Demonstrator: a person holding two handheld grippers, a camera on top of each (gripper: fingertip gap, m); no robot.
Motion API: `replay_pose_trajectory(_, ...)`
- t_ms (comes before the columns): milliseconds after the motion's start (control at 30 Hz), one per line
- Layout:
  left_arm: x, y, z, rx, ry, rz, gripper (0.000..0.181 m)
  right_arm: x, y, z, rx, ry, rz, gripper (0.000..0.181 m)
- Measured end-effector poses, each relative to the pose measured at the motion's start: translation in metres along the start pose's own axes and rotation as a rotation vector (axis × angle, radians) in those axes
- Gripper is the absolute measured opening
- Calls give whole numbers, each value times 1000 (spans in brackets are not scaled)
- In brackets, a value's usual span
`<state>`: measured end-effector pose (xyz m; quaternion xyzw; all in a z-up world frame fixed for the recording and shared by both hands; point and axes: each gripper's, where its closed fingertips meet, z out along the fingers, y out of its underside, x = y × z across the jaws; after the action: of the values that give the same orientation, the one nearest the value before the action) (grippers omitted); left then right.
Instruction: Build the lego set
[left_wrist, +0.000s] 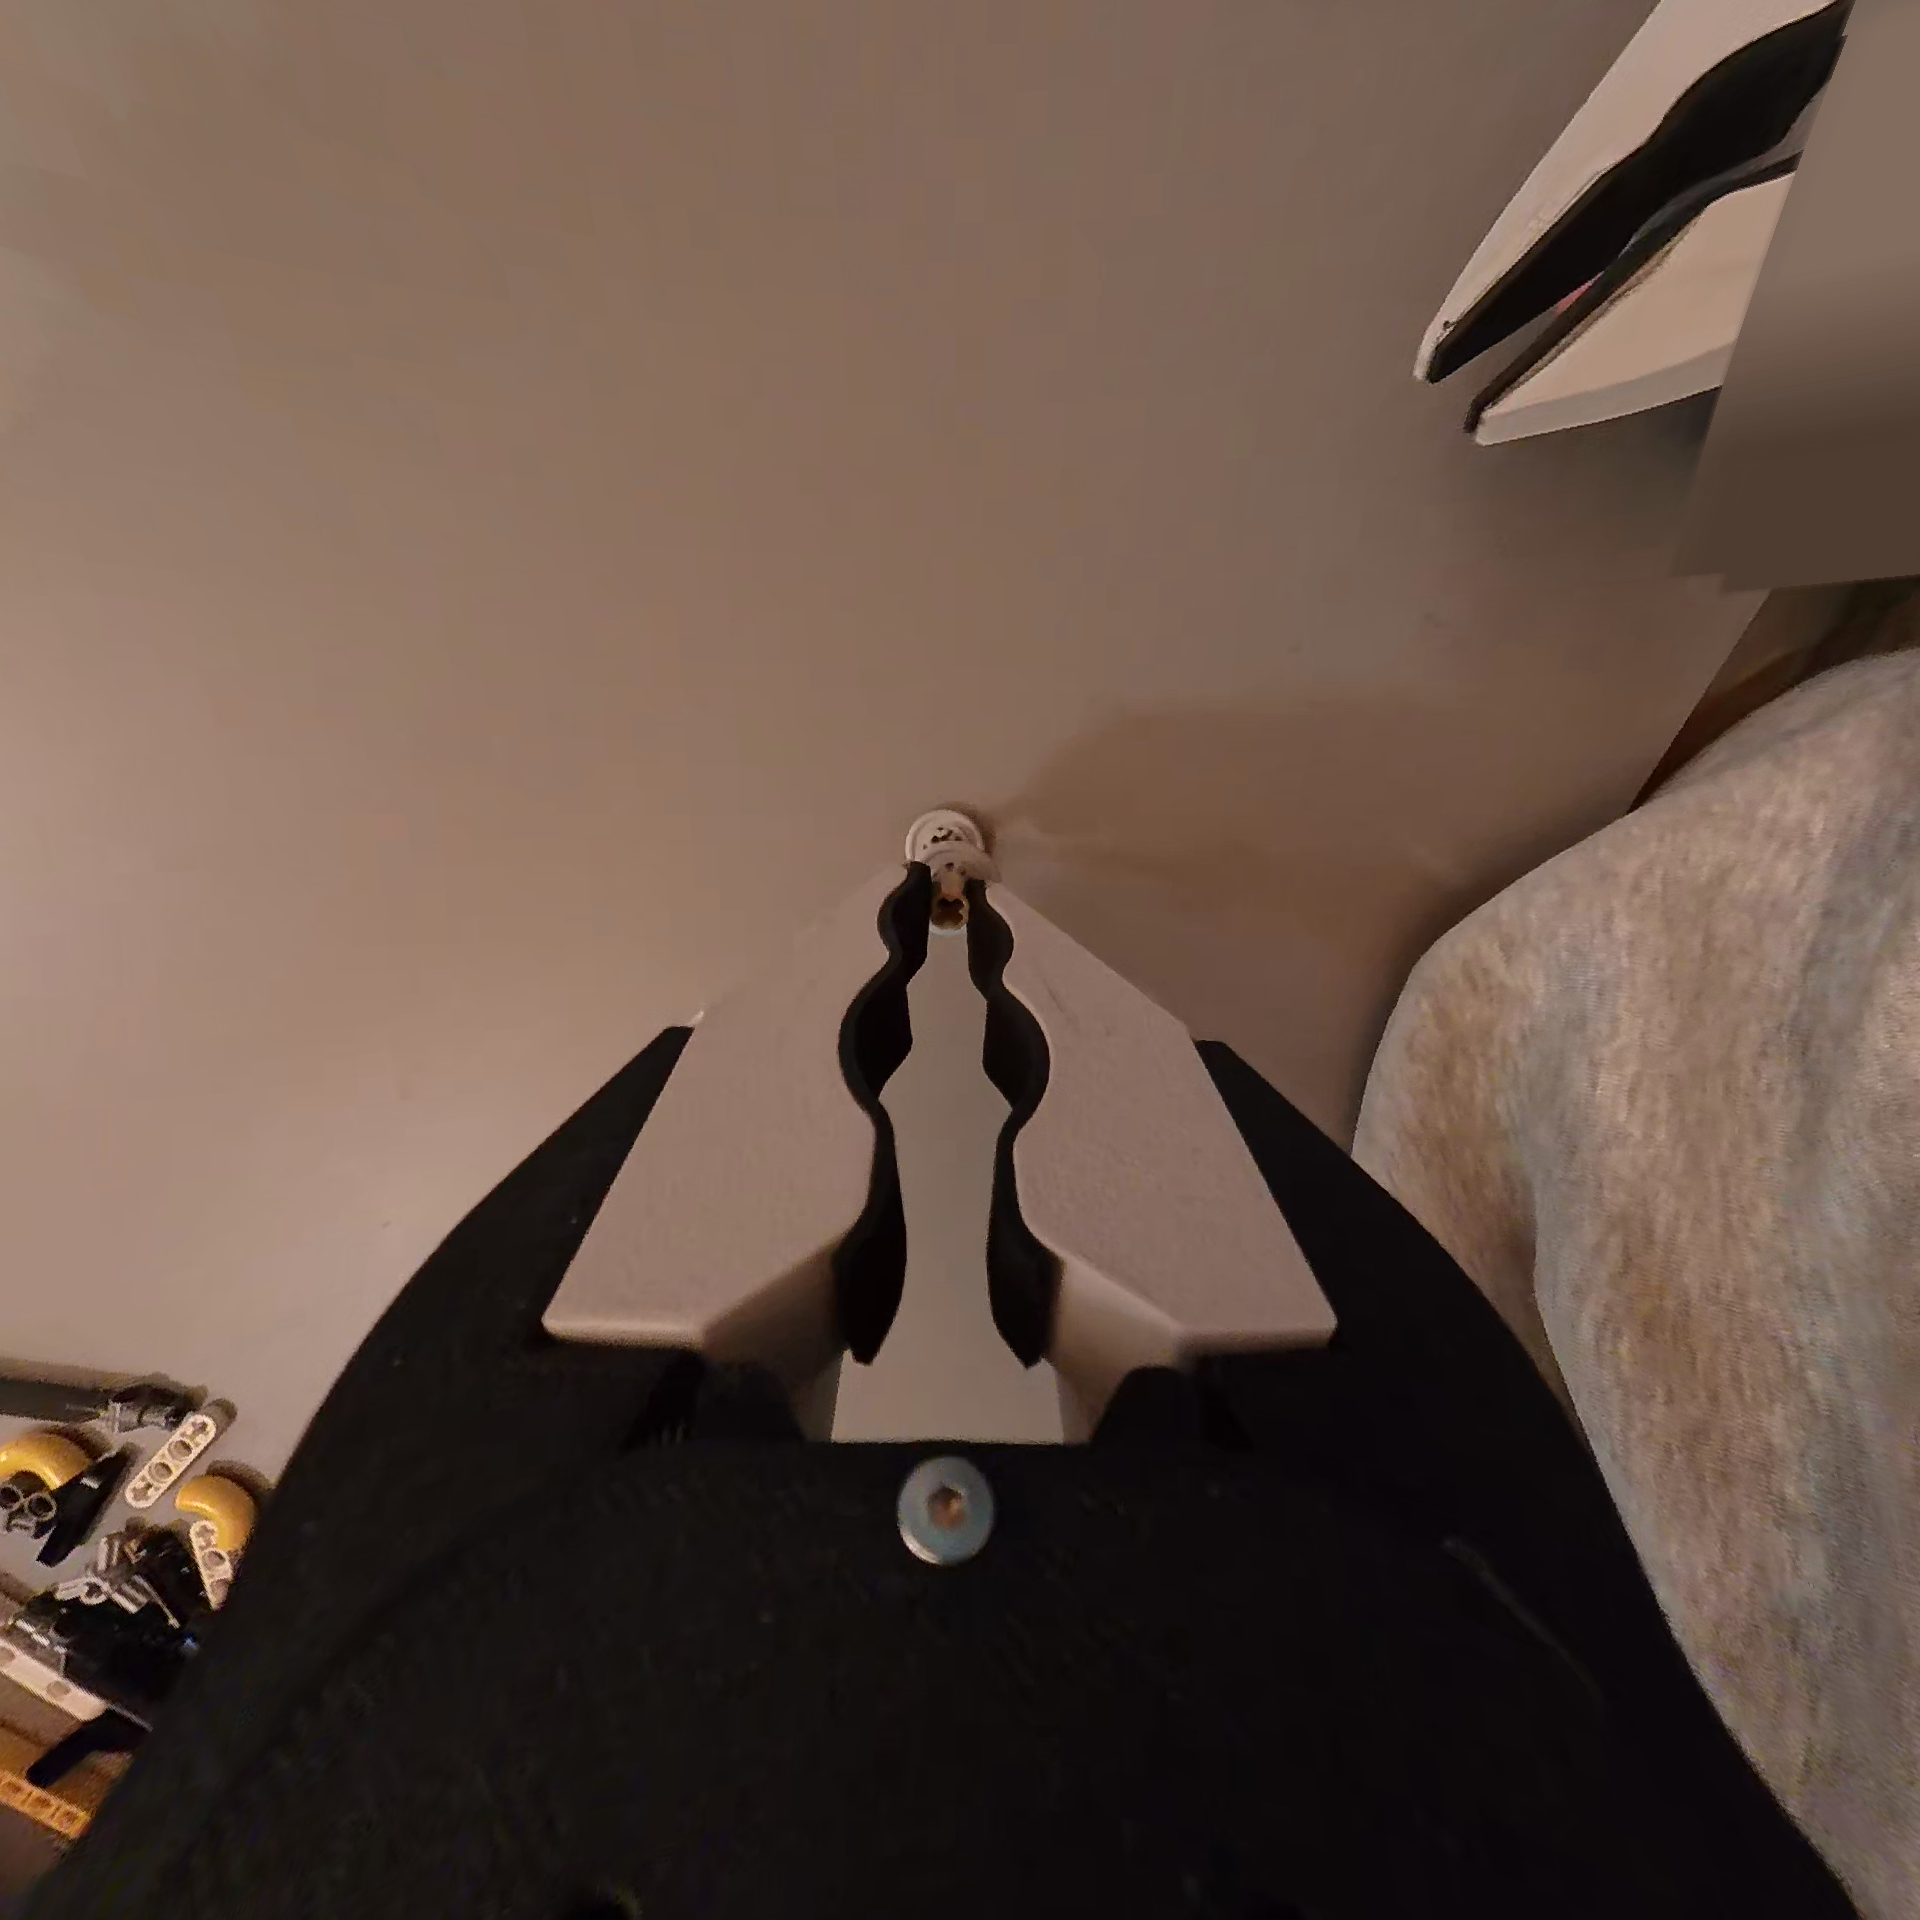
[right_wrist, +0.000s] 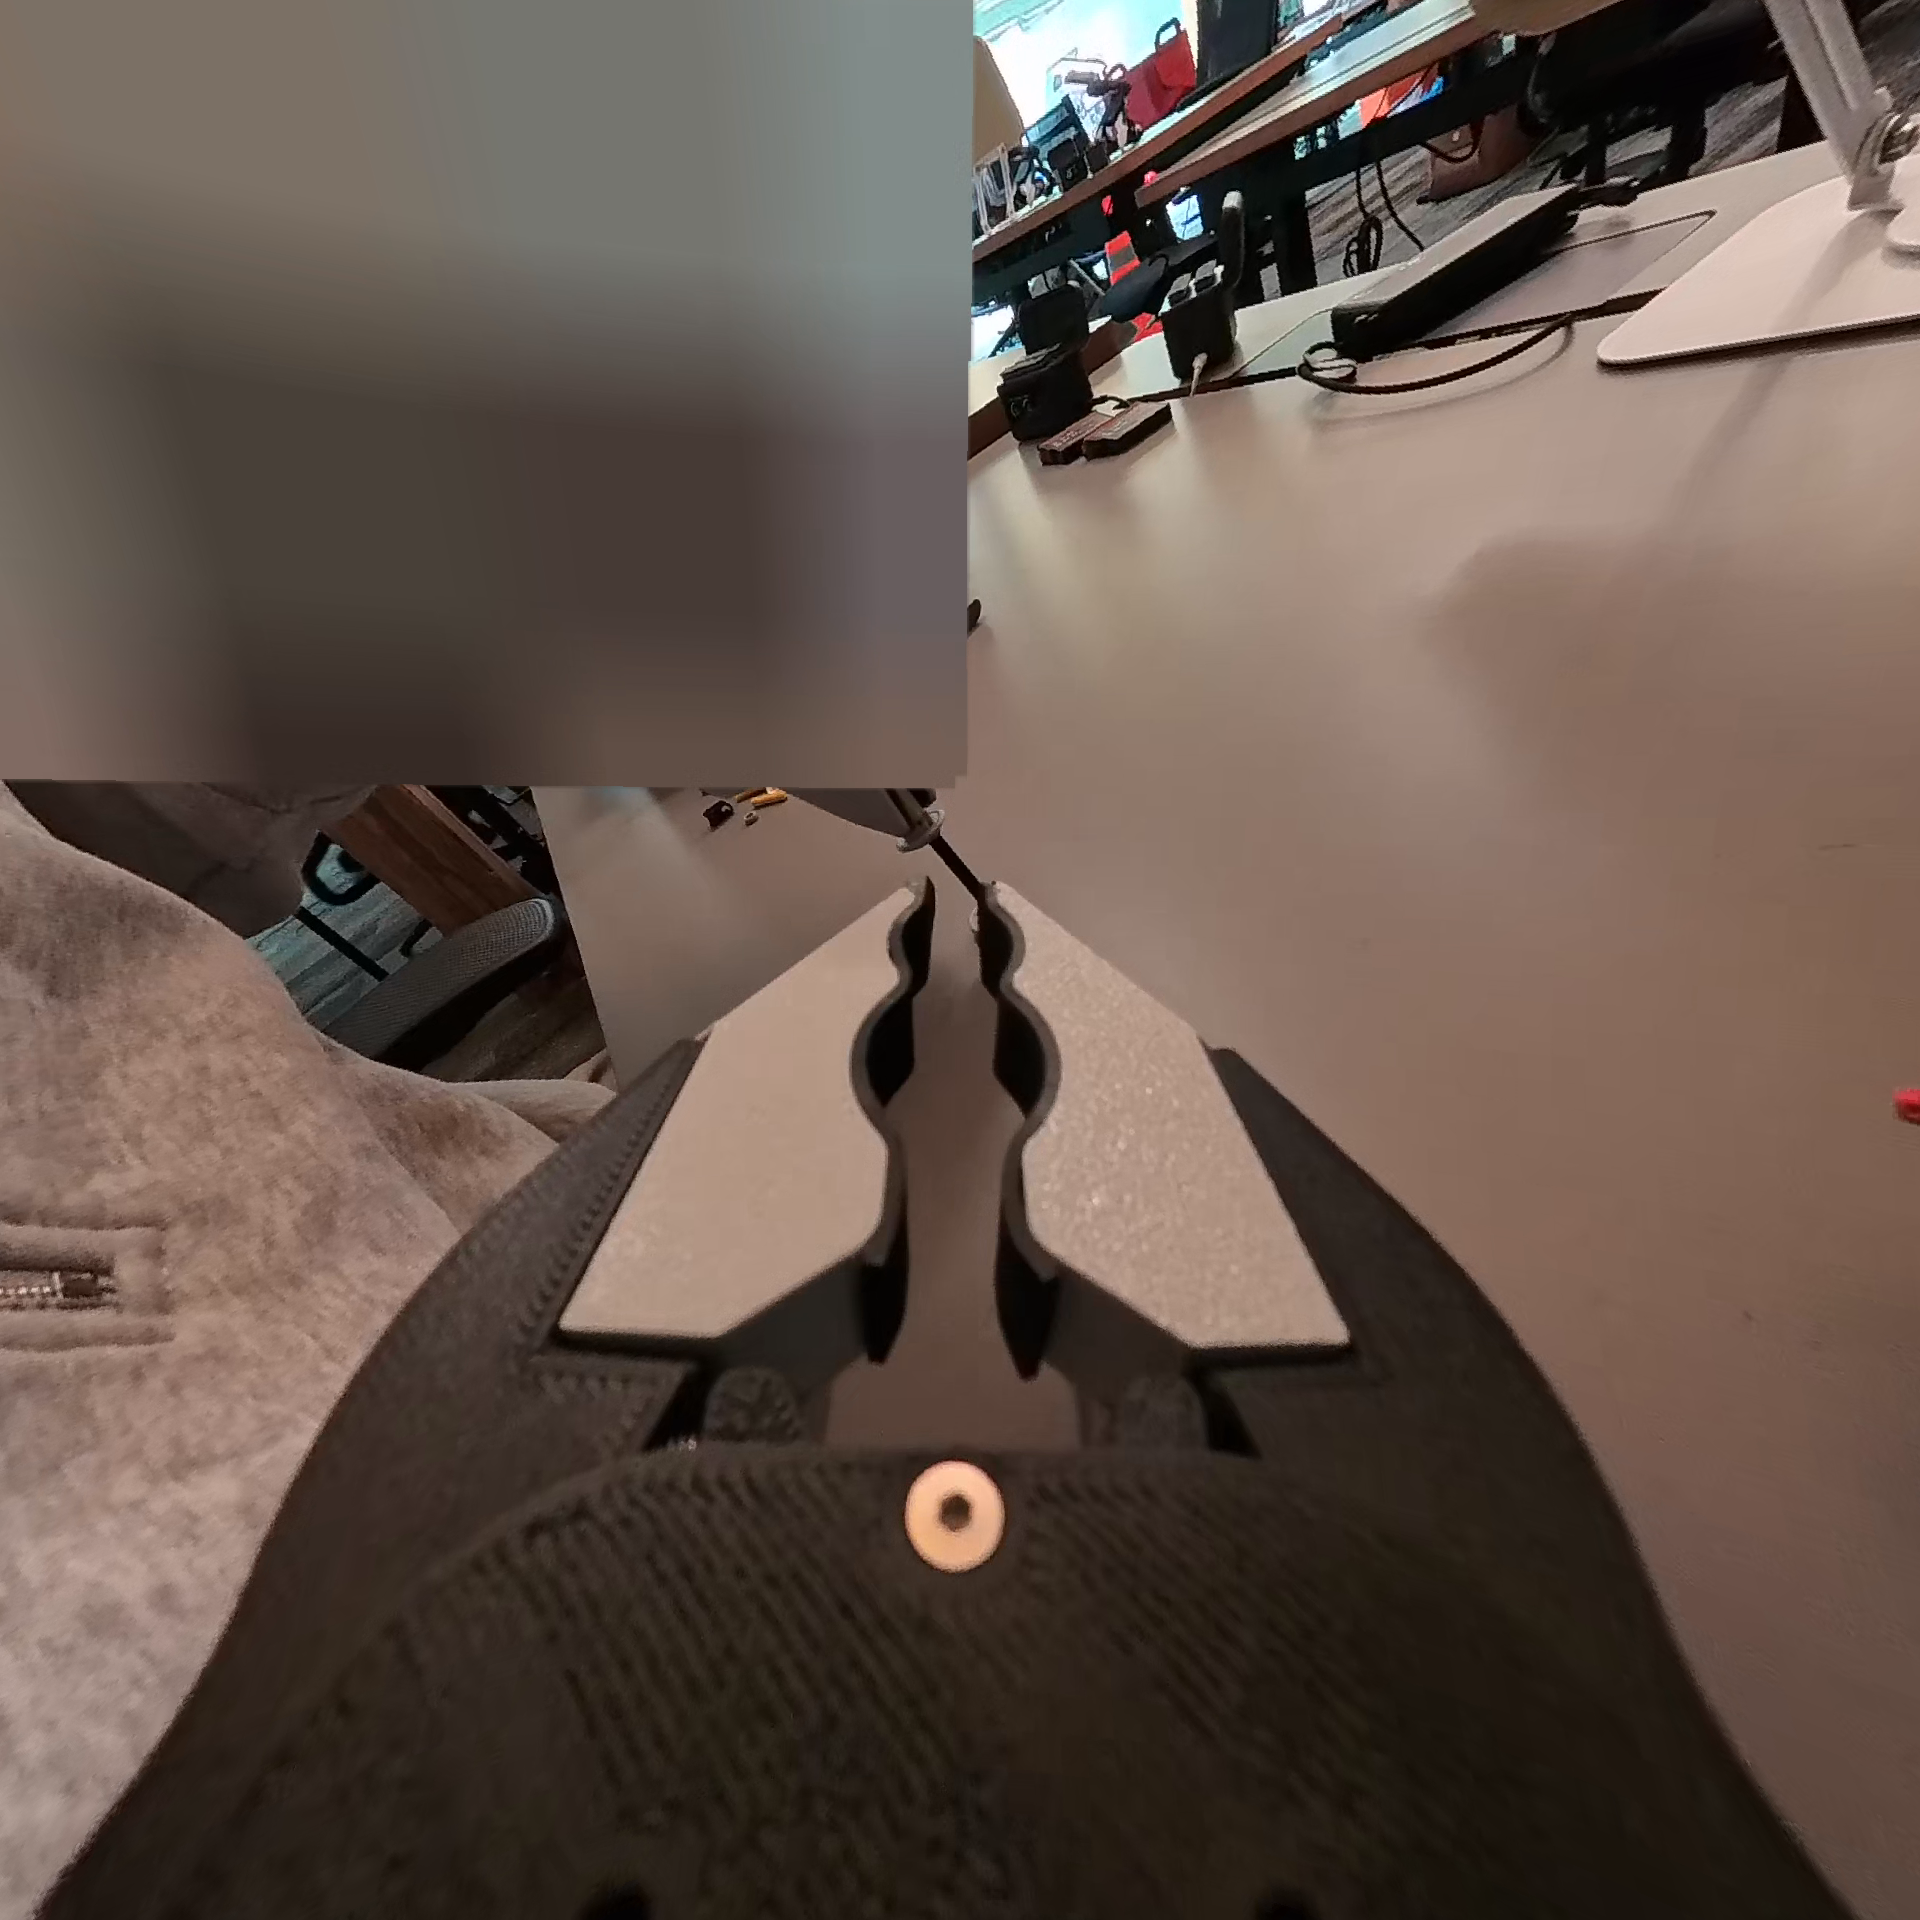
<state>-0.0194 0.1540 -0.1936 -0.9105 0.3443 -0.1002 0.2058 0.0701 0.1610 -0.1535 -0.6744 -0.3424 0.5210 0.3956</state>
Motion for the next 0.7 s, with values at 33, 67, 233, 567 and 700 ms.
replay_pose_trajectory(33,-1,0,0,-1,0,-7,4,0,0,0,-1,2,0,7)
replay_pose_trajectory(67,-1,1,0,-2,4,-13,4,1,0,0,-2,4,-2,7)
replay_pose_trajectory(233,-1,0,0,-6,12,-32,4,1,1,0,-4,7,-2,7)
replay_pose_trajectory(567,-2,0,1,-18,11,-75,5,2,0,-1,-3,11,0,7)
replay_pose_trajectory(700,-2,0,1,-30,15,-89,6,3,0,-1,-3,12,0,7)
